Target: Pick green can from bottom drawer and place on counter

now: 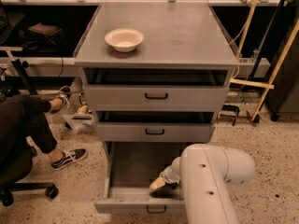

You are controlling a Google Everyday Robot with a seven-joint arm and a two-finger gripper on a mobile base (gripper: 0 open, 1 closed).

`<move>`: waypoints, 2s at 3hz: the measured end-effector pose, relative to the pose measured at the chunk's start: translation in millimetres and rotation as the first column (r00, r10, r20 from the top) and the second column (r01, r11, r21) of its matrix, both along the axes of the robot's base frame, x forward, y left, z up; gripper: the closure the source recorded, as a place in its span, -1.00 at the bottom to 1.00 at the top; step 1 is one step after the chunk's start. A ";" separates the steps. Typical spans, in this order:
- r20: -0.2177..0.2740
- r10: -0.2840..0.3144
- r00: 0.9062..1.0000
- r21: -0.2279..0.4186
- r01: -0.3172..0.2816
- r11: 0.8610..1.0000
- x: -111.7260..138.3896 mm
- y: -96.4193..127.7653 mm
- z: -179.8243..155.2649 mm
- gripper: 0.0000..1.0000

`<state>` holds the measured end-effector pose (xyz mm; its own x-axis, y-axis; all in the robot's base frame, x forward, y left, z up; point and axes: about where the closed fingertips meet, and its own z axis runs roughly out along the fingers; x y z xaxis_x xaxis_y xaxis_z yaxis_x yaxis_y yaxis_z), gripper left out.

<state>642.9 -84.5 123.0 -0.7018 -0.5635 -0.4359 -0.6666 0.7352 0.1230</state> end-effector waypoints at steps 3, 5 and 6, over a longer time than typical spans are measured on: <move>0.000 0.000 1.000 0.000 0.000 1.000 0.0 0.0 0.0 0.30; 0.025 -0.014 1.000 0.262 0.007 0.965 4.5 -17.1 37.1 1.00; 0.176 -0.039 0.984 0.402 -0.035 0.915 14.5 -40.8 113.2 1.00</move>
Offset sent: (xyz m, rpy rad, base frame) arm 0.0000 0.0000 0.0000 0.0000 0.0000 0.0000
